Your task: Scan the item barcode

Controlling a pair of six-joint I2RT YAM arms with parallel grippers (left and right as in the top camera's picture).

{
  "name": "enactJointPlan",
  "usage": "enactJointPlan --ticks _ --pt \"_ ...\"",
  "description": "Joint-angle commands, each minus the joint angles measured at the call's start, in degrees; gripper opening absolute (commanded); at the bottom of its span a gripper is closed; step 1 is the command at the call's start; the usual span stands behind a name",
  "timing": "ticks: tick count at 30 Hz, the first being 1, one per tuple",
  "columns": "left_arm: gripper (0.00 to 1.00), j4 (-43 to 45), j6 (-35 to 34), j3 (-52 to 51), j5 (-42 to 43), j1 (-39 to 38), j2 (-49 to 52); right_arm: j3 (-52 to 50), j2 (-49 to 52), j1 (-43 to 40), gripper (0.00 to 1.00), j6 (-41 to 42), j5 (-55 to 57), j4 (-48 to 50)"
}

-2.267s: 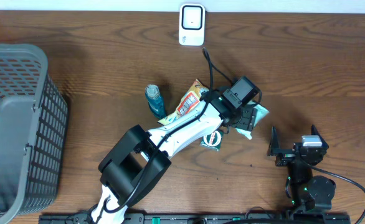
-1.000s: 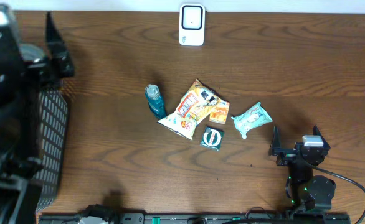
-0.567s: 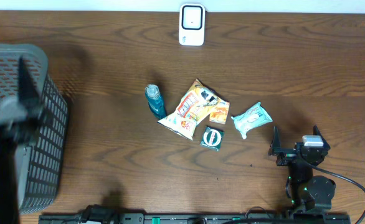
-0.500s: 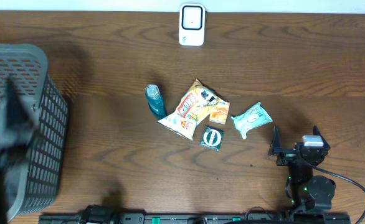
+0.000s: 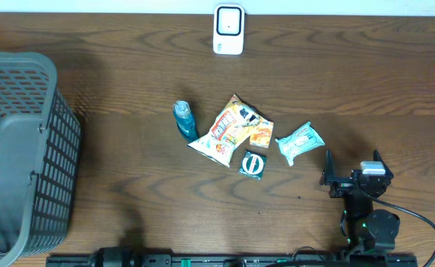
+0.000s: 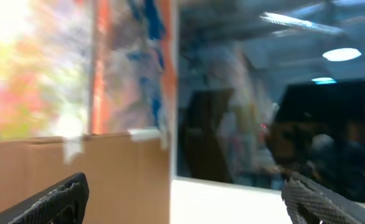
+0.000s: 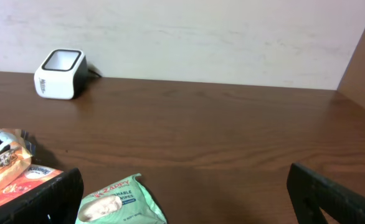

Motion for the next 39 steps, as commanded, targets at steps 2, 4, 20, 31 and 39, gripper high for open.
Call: enactJointPlan --ticks 2,4,20,31,39 --pt "0.98 8.6 0.8 -1.6 0.8 3.1 -0.2 -0.1 -0.1 0.3 0.99 0.1 0.5 -0.2" --pt "0.98 11.4 0.5 -1.9 0.5 3.2 0.3 -0.1 -0.1 0.3 0.99 0.1 0.5 -0.2" --pt "0.98 10.4 -3.4 -25.4 7.0 3.2 -19.5 -0.1 -0.1 0.3 0.99 0.1 0.5 -0.2" --pt "0.98 10.5 -18.4 -35.1 11.1 3.0 -24.2 -0.1 -0.1 0.3 0.99 2.5 -6.7 7.8" --pt "0.98 8.3 -18.4 -38.8 20.5 3.0 -24.3 -0.1 1.7 0.5 0.99 15.0 -22.4 22.3"
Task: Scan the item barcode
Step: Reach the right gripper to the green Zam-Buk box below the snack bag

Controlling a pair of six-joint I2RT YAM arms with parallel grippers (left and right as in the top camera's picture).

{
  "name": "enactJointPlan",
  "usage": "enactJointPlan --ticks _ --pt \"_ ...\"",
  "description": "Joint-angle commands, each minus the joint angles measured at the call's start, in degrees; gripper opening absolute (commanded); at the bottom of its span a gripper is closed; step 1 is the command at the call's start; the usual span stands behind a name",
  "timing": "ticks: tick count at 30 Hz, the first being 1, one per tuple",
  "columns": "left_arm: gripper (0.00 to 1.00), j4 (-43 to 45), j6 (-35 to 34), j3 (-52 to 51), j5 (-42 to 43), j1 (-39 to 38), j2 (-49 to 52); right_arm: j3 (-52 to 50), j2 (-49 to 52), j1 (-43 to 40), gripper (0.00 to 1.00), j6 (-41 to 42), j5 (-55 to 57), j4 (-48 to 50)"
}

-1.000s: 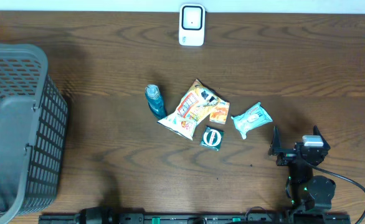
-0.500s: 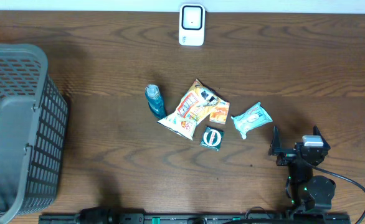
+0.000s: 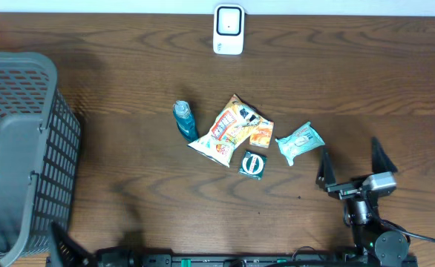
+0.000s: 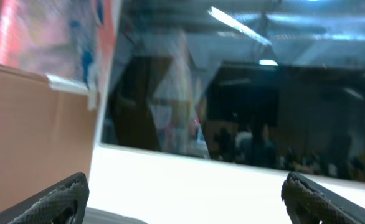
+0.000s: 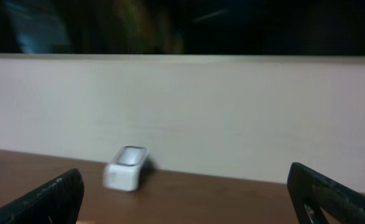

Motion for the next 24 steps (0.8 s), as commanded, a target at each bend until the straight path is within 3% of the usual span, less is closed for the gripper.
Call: enactJointPlan --ticks 1,5,9,11,15,18,21,24 --pt "0.98 -0.5 -1.5 -3.5 4.3 -0.1 -0.5 0.1 2.5 0.5 0.99 8.7 -8.9 0.3" --pt "0.97 -0.4 -1.5 -7.0 3.5 -0.1 -0.5 4.0 8.7 0.5 0.99 9.0 -9.5 0.0" --pt "0.98 -0.5 -1.5 -8.6 0.9 -0.1 -0.5 14.4 20.1 1.3 0.99 9.0 -9.3 -6.2" --pt "0.98 -1.7 -1.5 -8.6 0.4 -0.1 -0.5 22.0 27.4 2.6 0.99 9.0 -9.1 -12.3" --pt "0.98 -5.0 -1.5 -8.6 0.4 -0.1 -0.5 45.0 47.5 10.4 0.99 11.5 -2.1 -36.2" --pt "0.98 -6.1 -1.5 -8.7 0.4 -0.1 -0.5 57.2 58.6 17.0 0.99 14.6 -2.0 -48.1" --pt "0.98 -6.3 -1.5 -8.7 0.4 -0.1 -0.5 63.4 66.2 21.5 0.99 14.6 -6.3 -52.9" --pt "0.98 -7.3 -1.5 -8.7 0.4 -0.1 -0.5 64.5 72.4 24.2 0.99 15.8 -10.8 -49.5"
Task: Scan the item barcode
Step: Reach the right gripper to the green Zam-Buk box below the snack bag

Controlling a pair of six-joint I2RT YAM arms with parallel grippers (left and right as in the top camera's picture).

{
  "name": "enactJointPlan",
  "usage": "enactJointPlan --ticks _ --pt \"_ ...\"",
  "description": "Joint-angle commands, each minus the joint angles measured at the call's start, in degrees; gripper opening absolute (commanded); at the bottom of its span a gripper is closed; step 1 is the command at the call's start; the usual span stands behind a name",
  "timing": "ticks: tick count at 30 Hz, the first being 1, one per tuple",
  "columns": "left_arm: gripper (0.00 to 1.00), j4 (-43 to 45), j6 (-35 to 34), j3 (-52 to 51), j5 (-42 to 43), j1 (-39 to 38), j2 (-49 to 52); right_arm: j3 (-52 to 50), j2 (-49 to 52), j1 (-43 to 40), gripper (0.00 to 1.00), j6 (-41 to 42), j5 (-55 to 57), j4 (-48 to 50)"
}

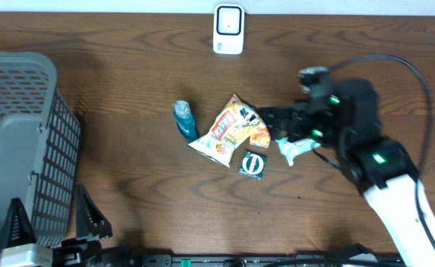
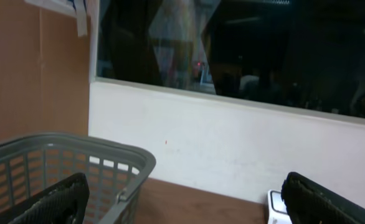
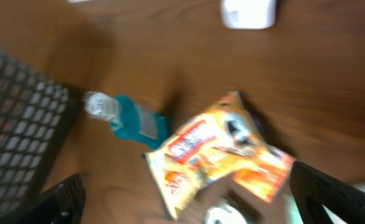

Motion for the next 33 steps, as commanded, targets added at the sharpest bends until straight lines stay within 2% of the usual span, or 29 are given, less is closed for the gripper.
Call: enactJointPlan --ticks 1,5,8,9,11,15,22,28,32,33 --pt "0.98 -0.7 -0.3 0.2 -0.7 -0.1 -0.4 1.6 6.5 3.0 0.99 2.4 -6.6 1.9" --pt "0.98 -0.7 -0.3 0.2 -0.7 -0.1 -0.4 1.6 12.9 4.5 0.99 3.4 -2.4 3.1" --pt "0.98 -0.9 -0.3 0.2 -0.7 -0.1 -0.4 1.6 18.1 5.8 0.85 18.3 7.8 -3.1" --pt "0.98 -1.0 -0.3 0.2 -0.7 -0.1 -0.4 1.6 19.7 6.1 0.85 21.1 9.2 -4.7" --pt "0.98 -1.6 -0.3 0.2 -0.7 -0.1 -0.4 1.6 24.3 7.2 0.99 23.5 10.4 -6.0" --pt "0.98 -1.9 -0.3 -0.2 -0.7 -0.1 -0.4 2.0 29.1 9.8 0.99 25.7 10.4 -7.9" --pt "0.98 -2.0 -0.3 -1.2 -0.7 -0.1 -0.4 4.0 33.0 14.4 0.99 37.4 17.0 -16.5" --pt "0.98 -2.0 -0.3 -1.7 -0.7 -0.1 -0.4 4.0 38.8 13.5 0.99 39.8 15.8 -15.8" --pt "0.98 -2.0 -0.3 -1.7 -0.7 -0.1 -0.4 4.1 41.1 11.4 0.73 35.1 11.8 -13.7" --pt "0.98 -2.0 -0.3 -1.7 -0.7 -0.1 -0.4 4.2 41.1 11.1 0.71 34.1 11.8 -13.6"
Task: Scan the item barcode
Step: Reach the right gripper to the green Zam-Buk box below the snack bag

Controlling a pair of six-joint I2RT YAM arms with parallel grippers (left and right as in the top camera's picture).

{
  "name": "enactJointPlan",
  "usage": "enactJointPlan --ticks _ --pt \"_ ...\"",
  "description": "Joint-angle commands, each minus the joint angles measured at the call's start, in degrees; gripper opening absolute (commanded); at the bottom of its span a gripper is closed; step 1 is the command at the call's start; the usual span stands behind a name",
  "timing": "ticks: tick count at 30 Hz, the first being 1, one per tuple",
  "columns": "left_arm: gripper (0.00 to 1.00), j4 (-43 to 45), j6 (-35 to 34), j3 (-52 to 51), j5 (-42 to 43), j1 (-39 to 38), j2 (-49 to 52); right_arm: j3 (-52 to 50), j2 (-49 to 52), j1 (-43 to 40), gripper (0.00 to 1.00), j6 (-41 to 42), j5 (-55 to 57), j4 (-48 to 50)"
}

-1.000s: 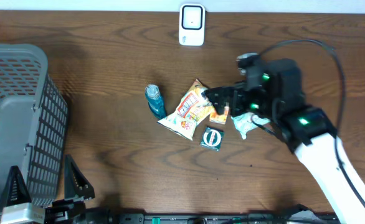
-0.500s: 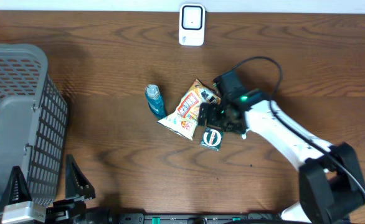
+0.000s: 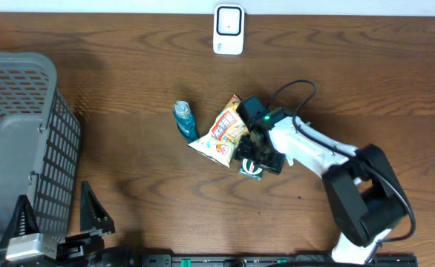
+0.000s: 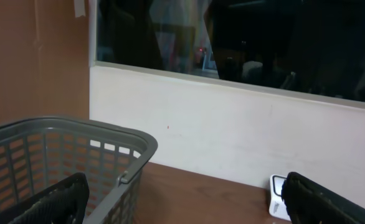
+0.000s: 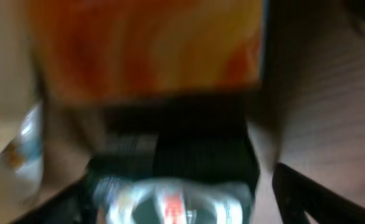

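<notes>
The white barcode scanner (image 3: 229,30) stands at the far edge, and its corner shows as the scanner (image 4: 278,204) in the left wrist view. A pile in the middle holds a blue bottle (image 3: 184,120), an orange snack bag (image 3: 223,136) and a small dark teal packet (image 3: 250,170). My right gripper (image 3: 259,153) is open, low over that packet. Its blurred wrist view shows the packet (image 5: 170,193) between the fingers (image 5: 294,190), with the snack bag (image 5: 151,43) beyond. My left gripper (image 3: 58,219) is open by the near edge, holding nothing.
A grey mesh basket (image 3: 17,148) fills the left side, and the rim of the basket (image 4: 76,134) shows in the left wrist view. My right arm's white link (image 3: 310,152) lies across the spot right of the pile. A pale wall runs behind the scanner.
My right gripper was over the right of the pile beside the mint wipes pack. It is now low over the dark teal packet, and the arm hides the wipes. The left gripper has barely moved.
Both arms began tucked at the near edge, the right gripper near the table's right front. Then both wrists were raised, looking at the wall and windows. Then the right arm reached over the pile while the left stood by the basket. Now the right gripper straddles the dark teal packet.
</notes>
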Motion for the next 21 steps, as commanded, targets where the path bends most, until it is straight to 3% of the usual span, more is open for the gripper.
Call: enactJointPlan --ticks 1,6,12,13,15,16,18,21 --pt "0.98 0.3 -0.3 -0.4 -0.7 -0.1 -0.4 1.1 0.9 -1.8 0.70 -3.8 -2.0 0.7" --pt "0.98 0.3 -0.3 -0.4 -0.7 -0.1 -0.4 2.4 0.9 -1.8 0.70 -12.3 -3.3 1.2" --pt "0.98 0.3 -0.3 -0.4 -0.7 -0.1 -0.4 5.7 0.9 -1.9 0.64 -46.4 -4.9 -2.0" --pt "0.98 0.3 -0.3 -0.4 -0.7 -0.1 -0.4 5.9 0.9 -1.6 0.70 -55.9 -3.1 -4.1" --pt "0.98 0.2 -0.3 -0.4 -0.7 -0.1 -0.4 5.9 0.9 -1.3 0.82 -59.8 -0.3 -4.0" --pt "0.98 0.3 -0.3 -0.4 -0.7 -0.1 -0.4 5.9 0.9 -1.3 0.96 -60.8 1.7 -3.4" --pt "0.98 0.3 -0.3 -0.4 -0.7 -0.1 -0.4 6.4 0.8 -1.3 0.99 -62.8 8.0 -1.6" --pt "0.98 0.2 -0.3 -0.4 -0.7 -0.1 -0.4 9.0 0.8 -1.2 0.99 -60.5 8.1 -3.8"
